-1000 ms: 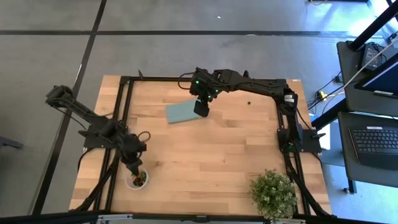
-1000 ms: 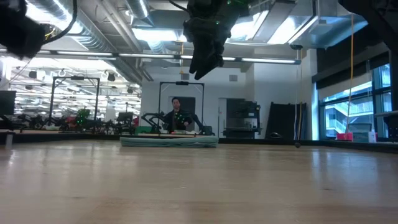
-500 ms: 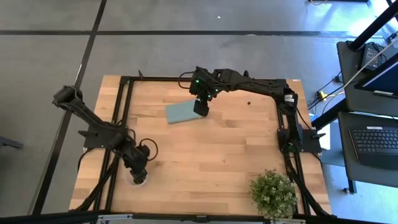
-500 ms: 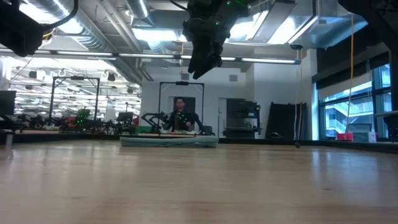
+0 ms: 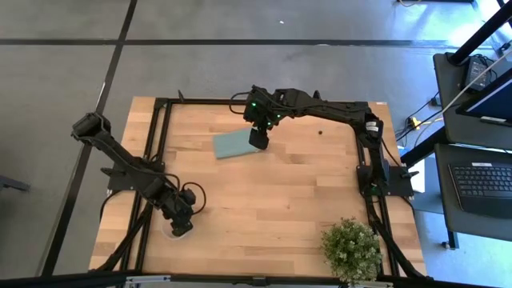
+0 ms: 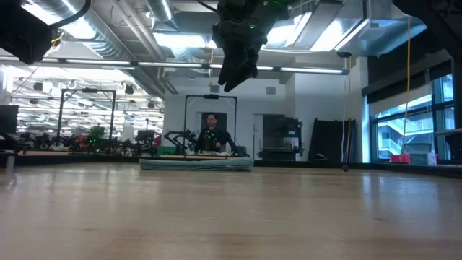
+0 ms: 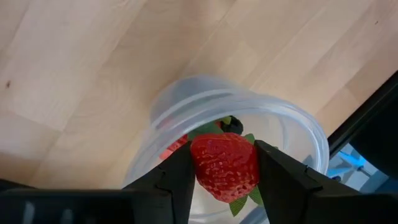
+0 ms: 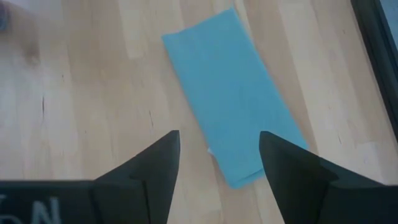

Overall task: Pick and placing Produce into tupperware
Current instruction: Put the strawberry into the transparent container, then put the blueberry into the transparent container

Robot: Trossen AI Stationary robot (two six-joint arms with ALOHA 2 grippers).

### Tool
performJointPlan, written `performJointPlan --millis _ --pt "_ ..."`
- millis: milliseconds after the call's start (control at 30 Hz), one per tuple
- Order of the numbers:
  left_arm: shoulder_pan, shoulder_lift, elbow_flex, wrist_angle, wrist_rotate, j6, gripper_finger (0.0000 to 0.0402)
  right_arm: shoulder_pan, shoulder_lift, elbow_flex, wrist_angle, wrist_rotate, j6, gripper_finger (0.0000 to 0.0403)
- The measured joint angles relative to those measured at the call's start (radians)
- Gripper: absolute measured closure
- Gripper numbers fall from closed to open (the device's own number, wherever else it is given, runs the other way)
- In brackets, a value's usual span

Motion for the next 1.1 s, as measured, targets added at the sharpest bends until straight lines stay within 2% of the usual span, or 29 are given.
performJointPlan --millis 267,533,700,833,900,1000,1033,1100 --pt "0.0 0.0 0.0 0.029 0.025 -0.001 0.0239 0.0 0.0 0.0 -0.005 0.0 0.002 0.018" --pt "-0.002 -0.017 0.0 0.032 0.051 0.006 0.0241 0.0 0.0 0.0 -0.005 0.0 0.004 0.018" --pt "-0.004 -0.069 0.065 -0.018 0.031 0.011 0.0247 0.0 0.0 0.0 -0.014 0.0 0.004 0.018" --pt "-0.002 -0.125 0.16 -0.108 -0.078 0.03 0.025 0.0 0.0 0.0 -0.027 0.0 0.002 0.018" --pt "0.008 -0.148 0.2 -0.133 -0.19 0.057 0.0249 0.0 0.0 -0.001 -0.034 0.0 0.002 0.018" --pt "0.044 -0.177 0.224 -0.1 -0.413 0.158 0.0245 0.0 0.0 -0.001 -0.032 0.0 0.005 0.018" --pt "0.066 -0.183 0.223 -0.083 -0.465 0.2 0.0243 0.0 0.0 -0.001 -0.031 0.0 0.005 0.018" --pt "0.129 -0.192 0.223 -0.041 -0.496 0.294 0.0241 0.0 -0.001 -0.001 -0.031 0.0 0.006 0.018"
